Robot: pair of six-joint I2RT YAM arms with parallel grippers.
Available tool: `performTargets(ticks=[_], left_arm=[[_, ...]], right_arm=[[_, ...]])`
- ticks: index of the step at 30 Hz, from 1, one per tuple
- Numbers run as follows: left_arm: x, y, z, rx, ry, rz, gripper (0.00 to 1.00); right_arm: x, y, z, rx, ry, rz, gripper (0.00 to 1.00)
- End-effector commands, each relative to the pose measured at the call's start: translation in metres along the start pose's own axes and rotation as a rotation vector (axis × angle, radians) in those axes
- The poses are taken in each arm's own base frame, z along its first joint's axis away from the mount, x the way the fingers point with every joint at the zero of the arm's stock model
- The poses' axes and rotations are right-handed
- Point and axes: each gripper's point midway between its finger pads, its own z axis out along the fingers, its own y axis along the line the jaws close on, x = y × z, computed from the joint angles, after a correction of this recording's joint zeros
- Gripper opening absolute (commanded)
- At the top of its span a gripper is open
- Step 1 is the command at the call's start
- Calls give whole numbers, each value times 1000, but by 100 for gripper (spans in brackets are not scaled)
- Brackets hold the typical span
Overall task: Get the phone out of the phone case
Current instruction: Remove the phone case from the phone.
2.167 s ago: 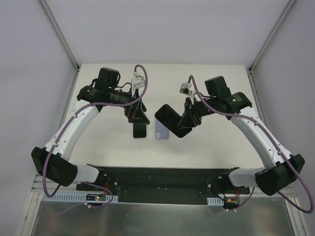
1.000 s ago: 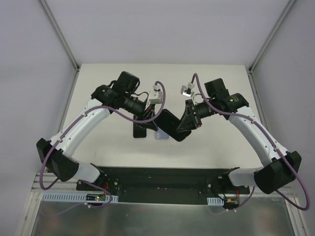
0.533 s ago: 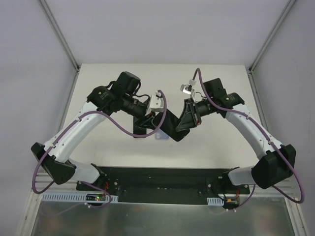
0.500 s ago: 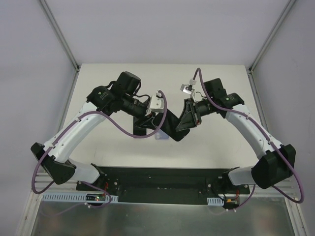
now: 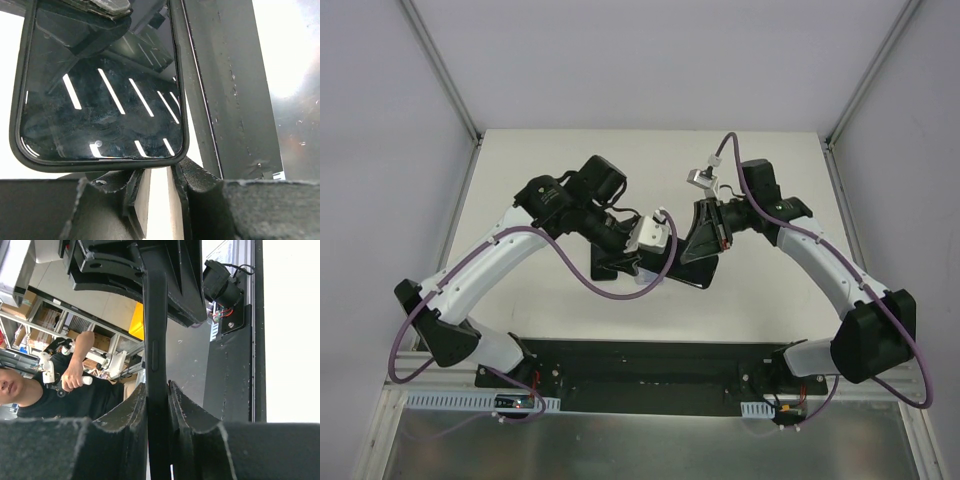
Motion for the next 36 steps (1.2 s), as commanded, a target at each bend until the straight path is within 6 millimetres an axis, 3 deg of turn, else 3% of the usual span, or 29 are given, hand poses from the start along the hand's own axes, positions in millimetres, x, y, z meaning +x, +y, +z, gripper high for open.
performTargets(ticks=[1, 10, 12, 20, 24, 28, 32, 36], left_arm=[[-52, 3, 18, 36, -161, 197, 0], [-30, 25, -10, -72, -174, 42, 2], [-26, 29, -21, -85, -206, -7, 13], [-2, 31, -57, -171, -267, -153, 68], [4, 27, -69, -189, -301, -260, 81], [-13, 22, -69, -105, -379, -412, 99], [-17, 52, -61, -105, -410, -656, 99], [-21, 73, -50, -77, -457, -772, 99]], right_arm=[[-17, 10, 7, 16, -4, -144, 0], [-19, 13, 0, 55, -35, -169, 0], [-20, 14, -1, 66, -41, -175, 0], [-26, 9, -6, 143, -67, -191, 0], [-33, 5, -9, 228, -70, -226, 0], [-38, 3, -9, 291, -72, -266, 0], [-43, 2, -7, 331, -72, -297, 0], [-46, 3, -7, 349, -71, -320, 0]])
